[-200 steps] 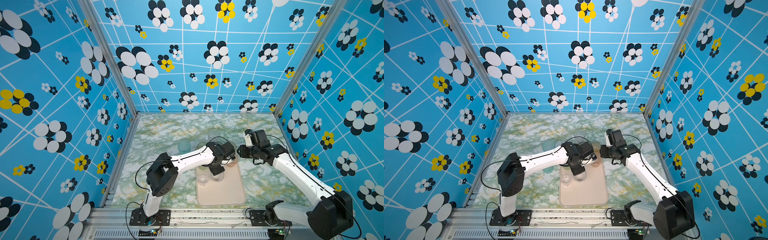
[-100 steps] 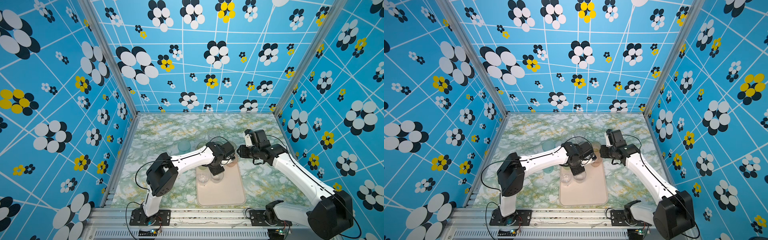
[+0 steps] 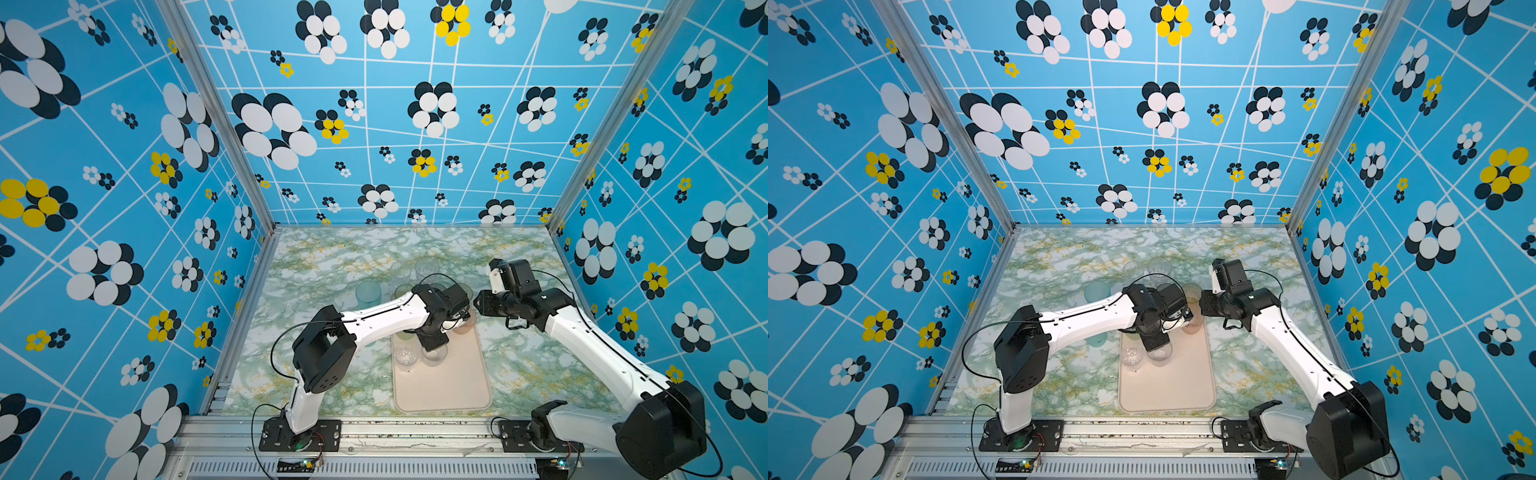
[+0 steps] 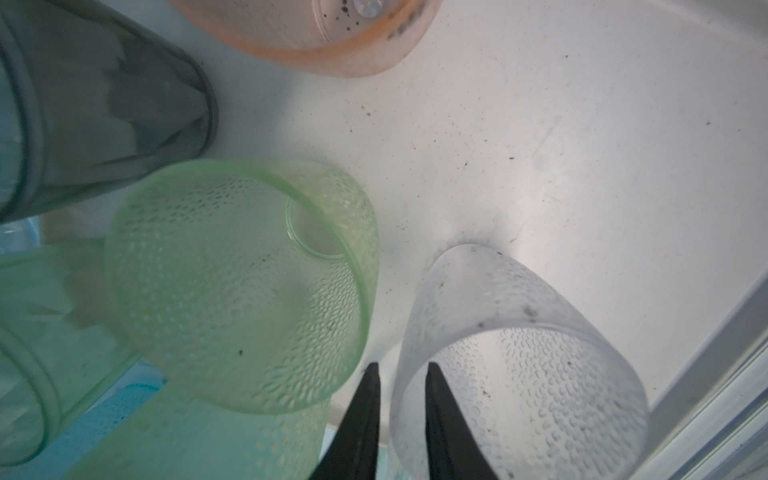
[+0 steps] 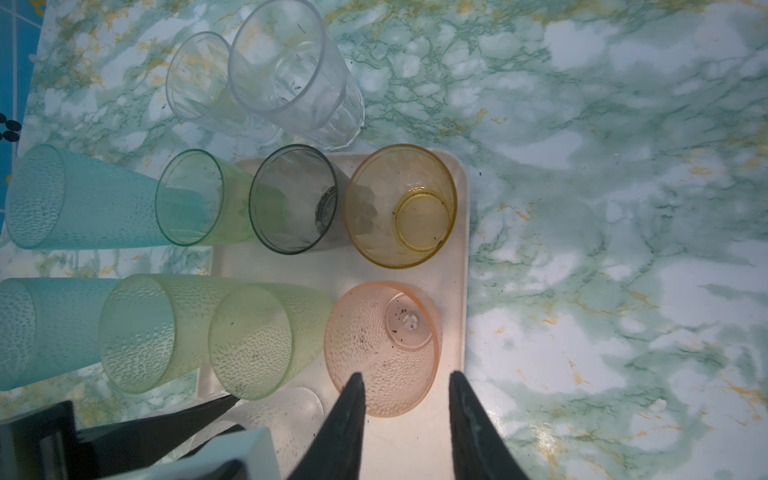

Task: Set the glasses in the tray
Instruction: 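Open the left gripper around the frosted glass standing on the tray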

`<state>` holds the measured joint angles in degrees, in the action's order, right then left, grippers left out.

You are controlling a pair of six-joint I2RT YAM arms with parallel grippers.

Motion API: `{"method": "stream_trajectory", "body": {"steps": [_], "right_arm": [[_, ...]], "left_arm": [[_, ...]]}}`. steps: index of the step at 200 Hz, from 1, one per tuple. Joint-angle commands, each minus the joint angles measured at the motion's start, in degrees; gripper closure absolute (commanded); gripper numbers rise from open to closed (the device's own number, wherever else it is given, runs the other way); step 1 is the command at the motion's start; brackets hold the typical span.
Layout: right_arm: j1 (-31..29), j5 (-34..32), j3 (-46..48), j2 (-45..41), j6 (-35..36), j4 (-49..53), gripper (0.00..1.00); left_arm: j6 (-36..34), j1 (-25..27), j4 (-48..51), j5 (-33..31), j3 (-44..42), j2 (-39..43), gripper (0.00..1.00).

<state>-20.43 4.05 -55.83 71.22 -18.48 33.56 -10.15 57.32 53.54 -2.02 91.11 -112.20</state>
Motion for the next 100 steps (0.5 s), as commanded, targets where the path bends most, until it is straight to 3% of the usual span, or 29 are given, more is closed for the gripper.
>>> {"method": "stream_trajectory", "body": {"steps": [1,100], "right_arm": [[0.39,1.05,1.08,-0.21,0.02,-0.51,0.64],[0.39,1.22,1.08,-0.29,-0.06,-0.34,0.64]], "left_arm": [[-0.13,-0.36,0.34,-0.37,-1.37,1.27,0.77],[-0.22,-0.05,1.25,-0.26,-1.37,3.29,0.77]]}}
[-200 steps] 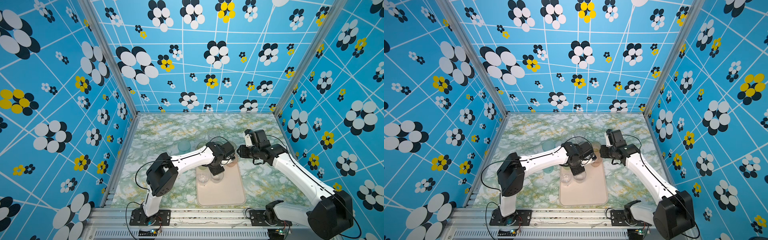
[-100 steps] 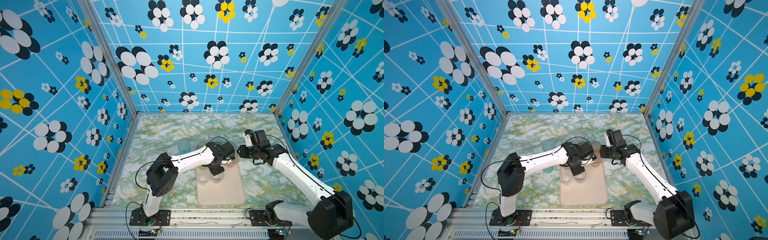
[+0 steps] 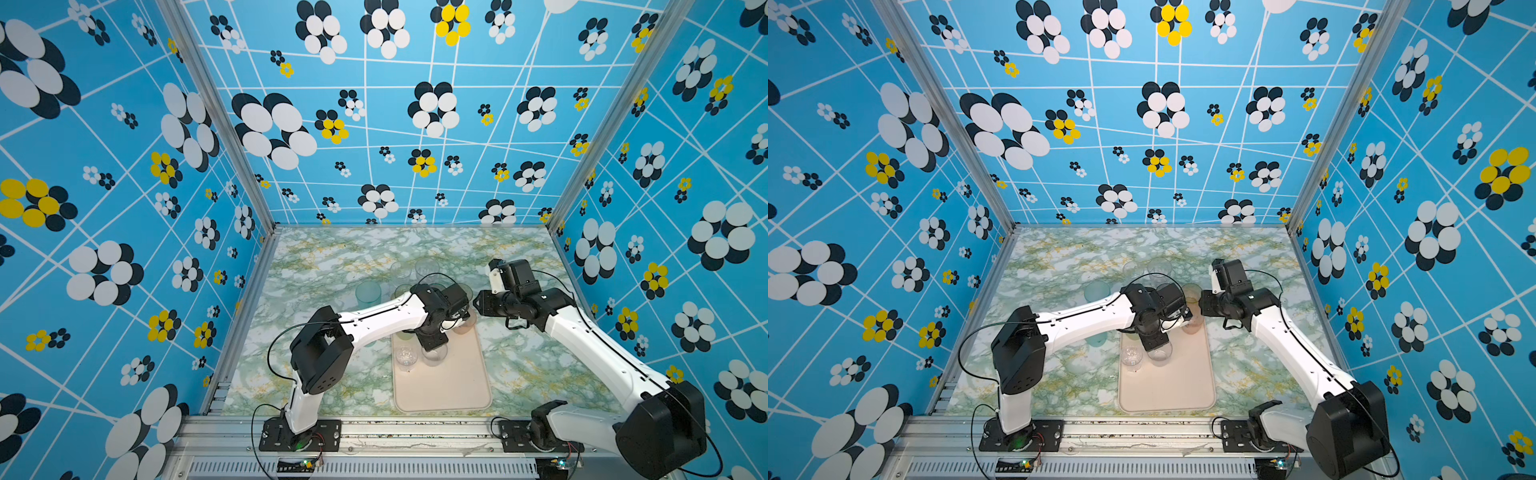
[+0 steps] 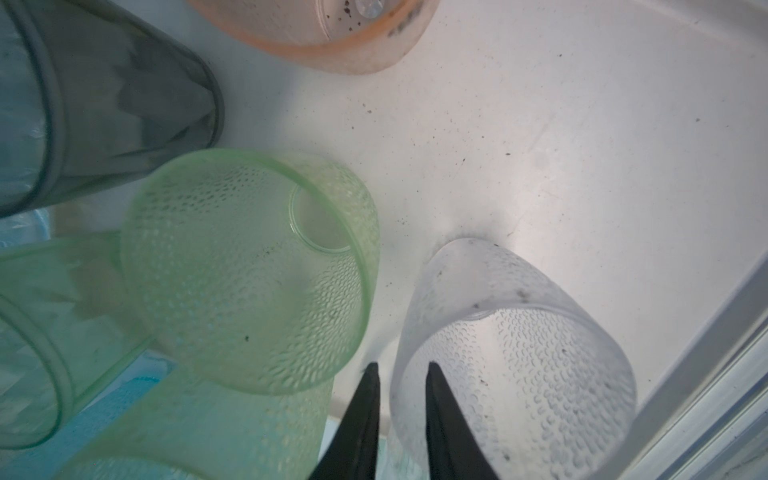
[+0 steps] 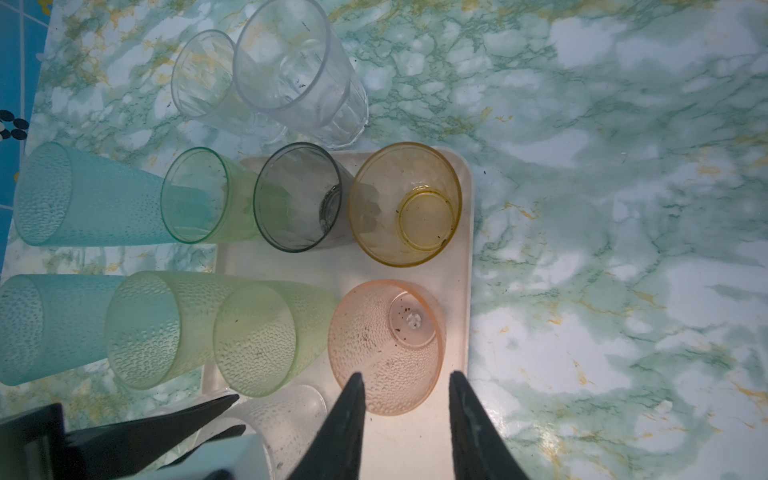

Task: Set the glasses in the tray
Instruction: 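Open the left gripper around the frosted glass standing on the tray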

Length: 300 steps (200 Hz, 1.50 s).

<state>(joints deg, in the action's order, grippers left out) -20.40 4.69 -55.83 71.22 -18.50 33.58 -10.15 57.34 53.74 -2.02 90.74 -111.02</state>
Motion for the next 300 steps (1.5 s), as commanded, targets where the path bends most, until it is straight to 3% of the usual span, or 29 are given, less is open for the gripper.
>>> {"method": "stream_trajectory", "body": {"steps": [1,84,139,186,230,254,300], "right_arm": [[0.41,0.63,1.08,-0.29,-0.04,-0.32,0.64],[0.37,0.46,0.82,-0.38,0.04,-0.18,0.64],[0.42,0.50,0.06,0.03,0.22,-0.35,0.64],[0.37,2.19,-6.38,4.20,2.21,1.14,0.64],[-0.34,2.63,-17.03,12.41,4.41,3.51,0.64],[-0.94,1.47,-24.78,19.97,6.33,6.65,0.65],[-3.12,-0.20,-38.26,33.09,8.73,11.42,0.67]], "left_arm": [[-0.22,-0.01,1.08,-0.26,-1.00,2.08,0.77],[-0.13,0.33,1.39,0.20,-0.91,4.70,0.77],[0.23,-1.09,-0.72,0.10,-0.66,13.50,0.77],[9.25,-8.81,-9.12,-4.46,-3.64,24.05,0.76],[20.92,-20.84,-20.85,-3.90,-17.88,37.88,0.72],[25.70,-26.39,-28.22,-0.46,-26.68,43.96,0.72],[28.83,-29.87,-34.93,-0.48,-35.00,49.73,0.69]]}}
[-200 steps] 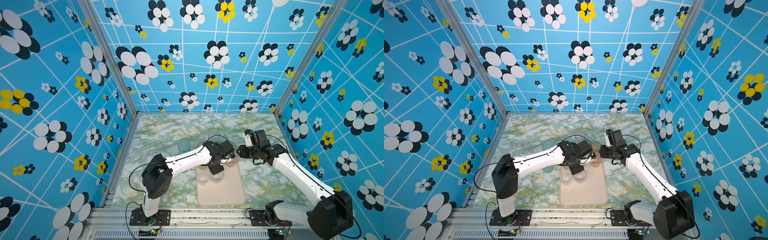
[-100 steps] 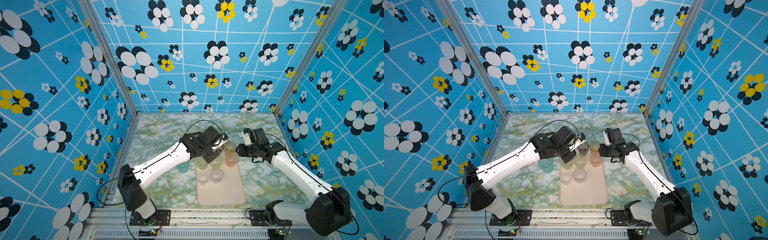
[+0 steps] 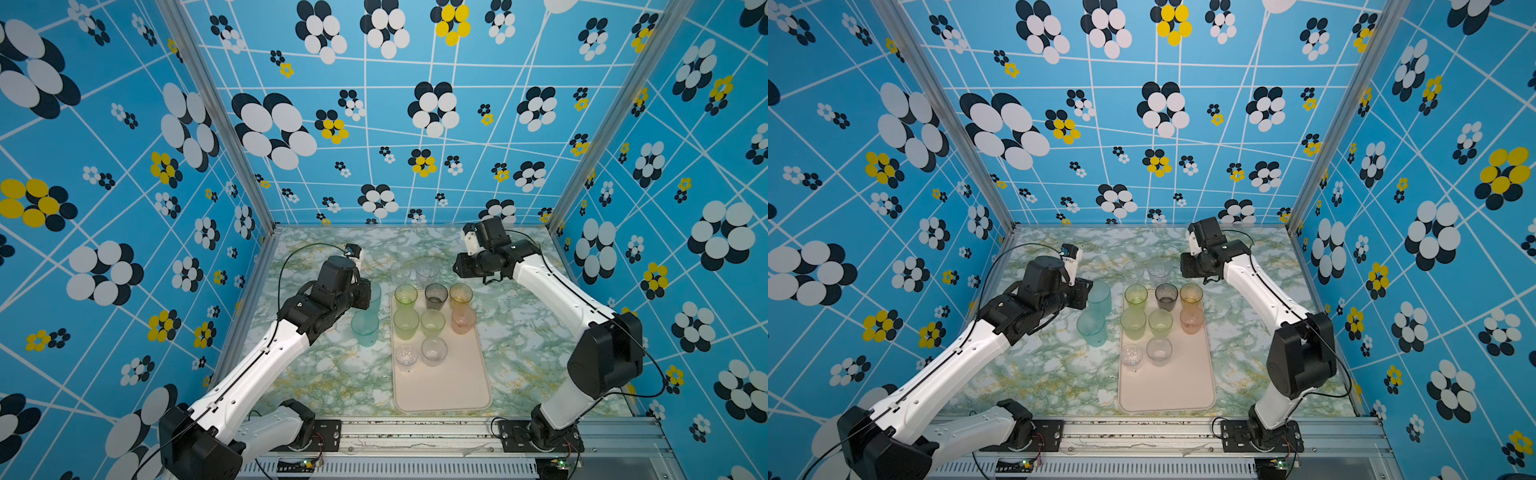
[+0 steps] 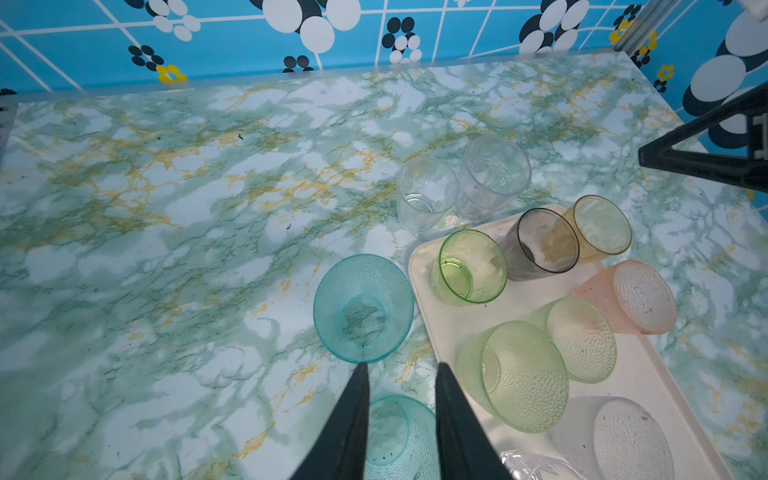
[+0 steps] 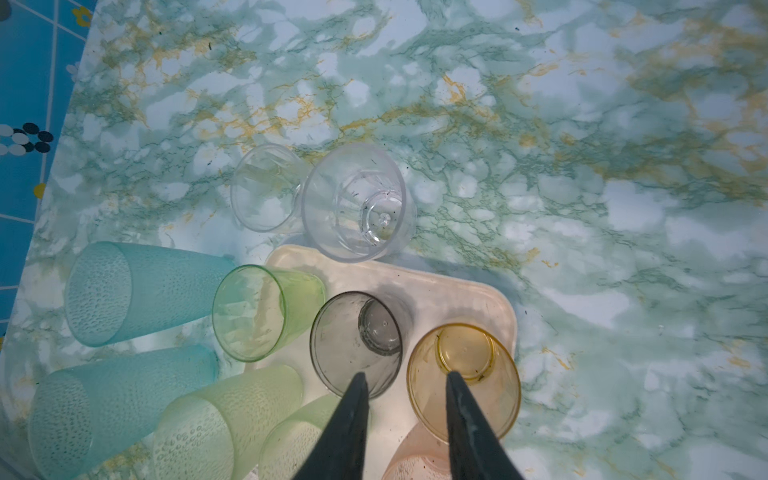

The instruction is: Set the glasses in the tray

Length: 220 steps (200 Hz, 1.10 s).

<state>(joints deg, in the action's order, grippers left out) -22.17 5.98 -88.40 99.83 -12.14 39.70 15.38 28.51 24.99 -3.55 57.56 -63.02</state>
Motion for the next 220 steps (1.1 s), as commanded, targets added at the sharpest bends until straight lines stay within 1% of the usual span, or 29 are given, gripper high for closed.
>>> {"method": "stream_trajectory", "body": {"steps": [1,37,68,144,220], "right_arm": [[-1.37,-1.49,-5.93,4.75,2.38,5.34,0.67],[-2.51,-1.54,-13.04,11.80,2.91,7.66,0.70],[-2.80,-3.66,-16.82,15.81,2.83,8.62,0.71],[-2.91,-5.59,-24.71,23.74,3.22,11.04,0.75],[-2.96,-5.93,-29.22,29.20,3.88,12.92,0.83]], "left_arm": [[3.32,-1.11,-6.23,0.98,-1.83,1.75,0.69],[3.42,-2.01,-6.70,1.81,-2.85,1.33,0.68],[3.51,-2.65,-7.12,2.06,-3.46,1.27,0.66],[3.32,-3.83,-7.31,2.65,-4.56,2.56,0.66],[3.11,-4.64,-7.16,3.11,-5.00,2.82,0.65]]}}
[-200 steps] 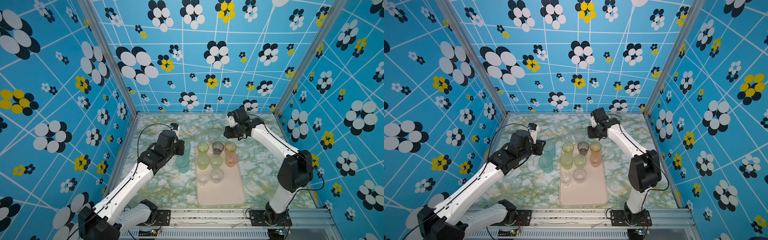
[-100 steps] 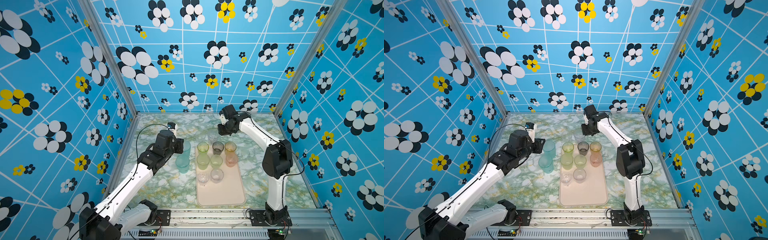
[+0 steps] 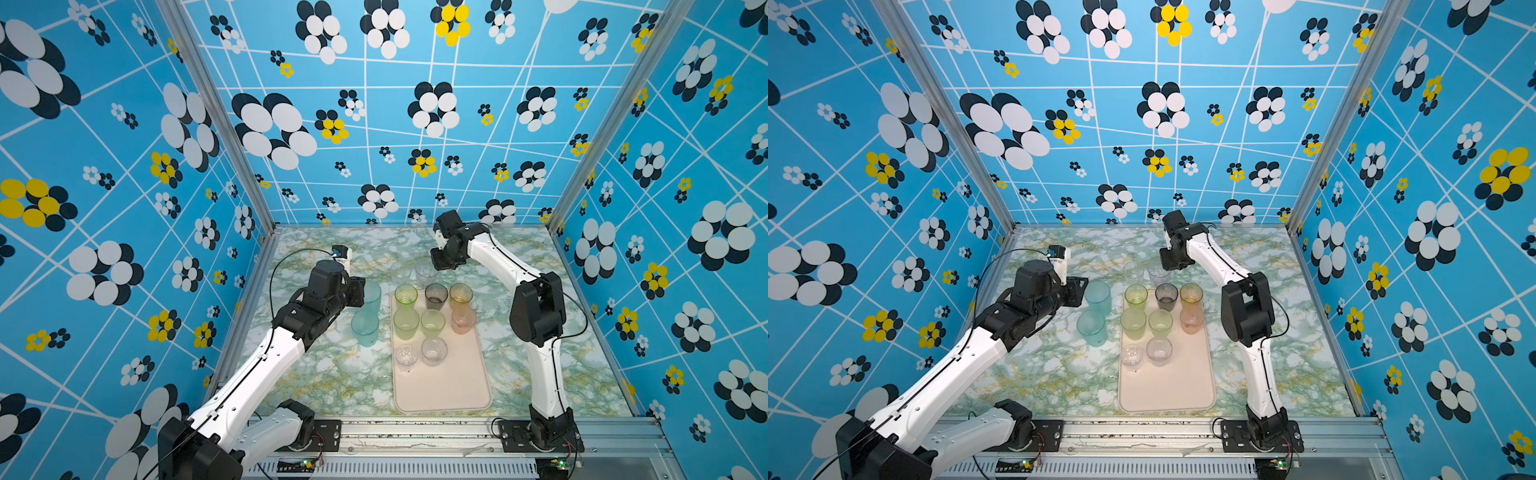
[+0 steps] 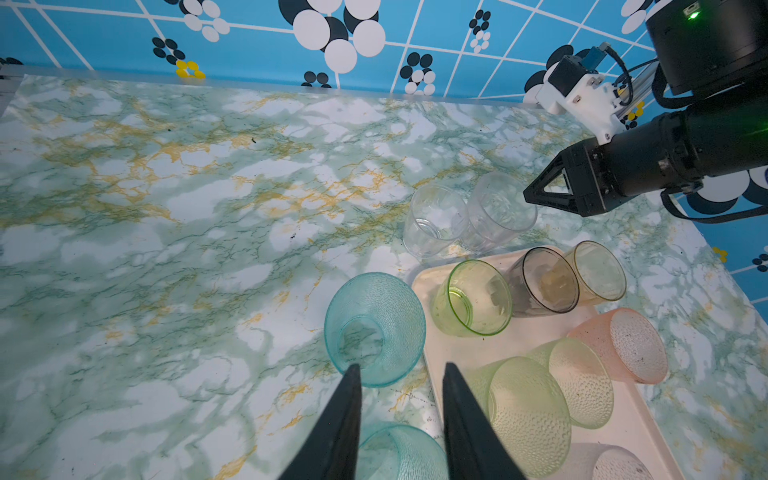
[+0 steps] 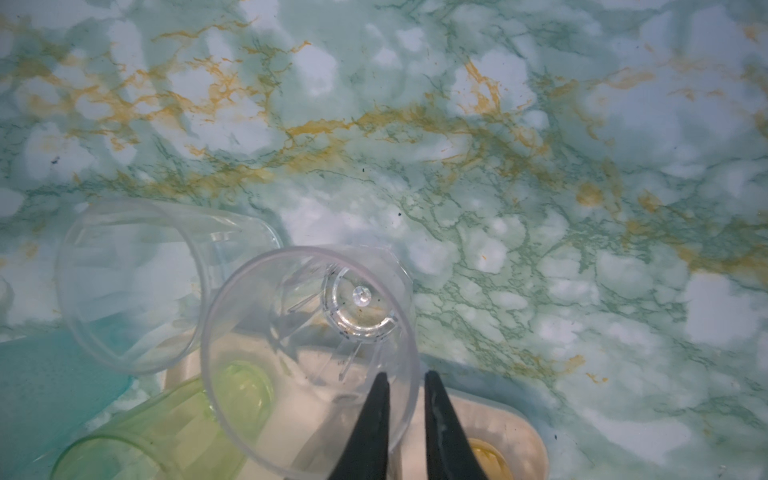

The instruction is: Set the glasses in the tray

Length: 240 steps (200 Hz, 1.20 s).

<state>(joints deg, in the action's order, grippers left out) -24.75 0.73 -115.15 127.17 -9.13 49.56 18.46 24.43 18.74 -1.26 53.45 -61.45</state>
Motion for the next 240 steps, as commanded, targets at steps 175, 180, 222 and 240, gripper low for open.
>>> {"method": "stream_trajectory", "body": {"steps": [175,180,222,240], "right_arm": [[-0.47,-2.39,5.38,-5.68,-1.91,-8.98,1.00],[-0.35,-2.48,5.97,-6.16,-2.09,-9.84,1.00],[-0.38,-5.04,11.71,-13.07,-2.83,-17.44,1.00],[-0.19,-5.87,13.47,-16.84,-2.18,-18.36,1.00]], "left_arm": [[-0.30,-0.96,0.09,1.99,-0.90,-0.60,0.66],[-0.27,-1.03,0.19,1.96,-0.94,-0.69,0.66],[-0.62,-0.98,0.78,1.43,-1.07,-1.43,0.66],[-0.70,-0.98,1.09,1.51,-0.98,-1.74,0.66]]}}
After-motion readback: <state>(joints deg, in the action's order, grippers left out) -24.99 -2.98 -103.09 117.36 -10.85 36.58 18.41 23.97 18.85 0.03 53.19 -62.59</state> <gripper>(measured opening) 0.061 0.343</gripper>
